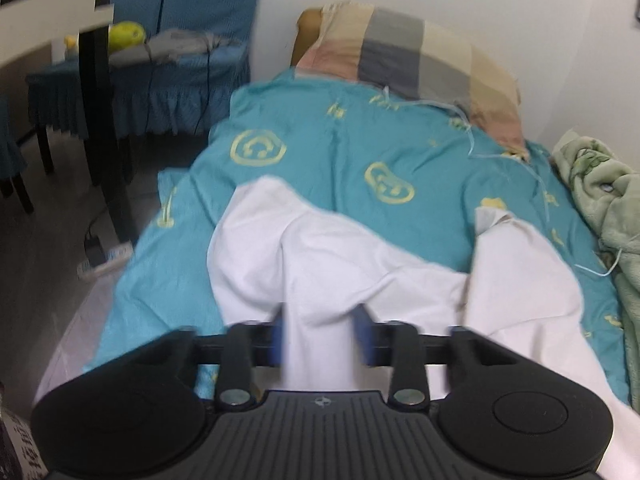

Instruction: Fold clothes

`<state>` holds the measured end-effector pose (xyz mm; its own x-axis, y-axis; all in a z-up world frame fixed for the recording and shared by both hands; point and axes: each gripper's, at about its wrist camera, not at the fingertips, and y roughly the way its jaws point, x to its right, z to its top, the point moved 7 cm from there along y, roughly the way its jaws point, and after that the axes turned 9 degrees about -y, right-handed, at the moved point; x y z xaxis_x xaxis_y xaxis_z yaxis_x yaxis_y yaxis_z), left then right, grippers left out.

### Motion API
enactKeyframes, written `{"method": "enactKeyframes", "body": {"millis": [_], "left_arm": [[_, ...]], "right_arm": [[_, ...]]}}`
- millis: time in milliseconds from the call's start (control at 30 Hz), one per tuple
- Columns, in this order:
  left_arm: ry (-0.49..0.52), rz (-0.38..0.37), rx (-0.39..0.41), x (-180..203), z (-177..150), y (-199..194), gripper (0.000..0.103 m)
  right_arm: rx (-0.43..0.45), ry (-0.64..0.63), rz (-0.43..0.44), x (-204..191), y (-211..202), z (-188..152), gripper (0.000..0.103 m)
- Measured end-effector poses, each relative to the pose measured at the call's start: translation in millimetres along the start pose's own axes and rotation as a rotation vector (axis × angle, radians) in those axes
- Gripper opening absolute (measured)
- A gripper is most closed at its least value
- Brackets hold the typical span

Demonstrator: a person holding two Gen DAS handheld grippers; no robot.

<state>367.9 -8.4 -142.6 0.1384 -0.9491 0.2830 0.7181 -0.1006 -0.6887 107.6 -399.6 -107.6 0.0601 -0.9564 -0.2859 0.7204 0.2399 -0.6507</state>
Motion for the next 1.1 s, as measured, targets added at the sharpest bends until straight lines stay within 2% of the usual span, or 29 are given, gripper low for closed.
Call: {"method": "enactKeyframes", "body": {"millis": [33,100,200,267,333,367,400,467,567,633,767,833,900,1000,1100], "left_arm": [[0.003,-0.005,0.015,2.3,1.8,-9.9,0.008],[-0.014,-0.050,0.063,6.4,3.5,-44.1,0.003],[-0.026,-0.108,0.121,7.0,-1.7,-102.2,0.001],[-0.026,-0.136,0.154,5.0,-7.5,-140.0,0.001],[-0.027,-0.163,0.188,3.1,-13.3,-177.8,0.001],[-0.019,-0.167,0.193,2.3,-19.4,-190.9,0.002],[-0.011,-0.170,0.192,1.7,-26.9,-200.5,0.002],[-0.019,-0.212,0.167,1.2,-49.3,-212.1,0.002],[-0.013,-0.284,0.124,6.0,-83.7,-225.7,0.011],[0.029,-0.340,0.094,18.8,-106.8,-229.3,0.023],[0.225,-0.433,0.069,60.7,-147.8,-237.8,0.040],[0.299,-0.480,0.064,81.2,-165.8,-238.8,0.055],[0.350,-0.519,0.061,96.4,-180.4,-238.5,0.064],[0.367,-0.502,0.048,109.9,-195.7,-220.5,0.089],[0.369,-0.468,0.016,122.0,-208.8,-194.7,0.087]], "right_arm": [[-0.010,-0.004,0.001,-0.7,1.6,-1.5,0.084],[-0.031,-0.013,0.004,-2.1,4.7,-4.6,0.083],[-0.062,-0.025,0.007,-4.2,9.3,-9.3,0.073],[-0.083,-0.034,0.010,-5.6,12.4,-12.4,0.061],[-0.104,-0.042,0.012,-7.0,15.4,-15.5,0.040],[-0.114,-0.047,0.013,-7.6,16.9,-17.0,0.035],[-0.125,-0.049,0.016,-8.7,17.3,-19.6,0.026],[-0.128,-0.037,0.047,-13.0,10.2,-24.6,0.019],[-0.048,-0.003,0.149,-25.1,-12.4,-15.4,0.015],[0.001,0.038,0.224,-30.0,-22.8,-2.8,0.014],[0.072,0.119,0.357,-36.3,-31.5,37.1,0.013],[0.094,0.174,0.434,-38.8,-28.6,58.9,0.013],[0.095,0.203,0.505,-43.5,-17.4,74.6,0.013],[0.074,0.205,0.578,-51.0,4.5,87.5,0.013],[0.035,0.195,0.618,-52.4,21.4,84.9,0.013]]}}
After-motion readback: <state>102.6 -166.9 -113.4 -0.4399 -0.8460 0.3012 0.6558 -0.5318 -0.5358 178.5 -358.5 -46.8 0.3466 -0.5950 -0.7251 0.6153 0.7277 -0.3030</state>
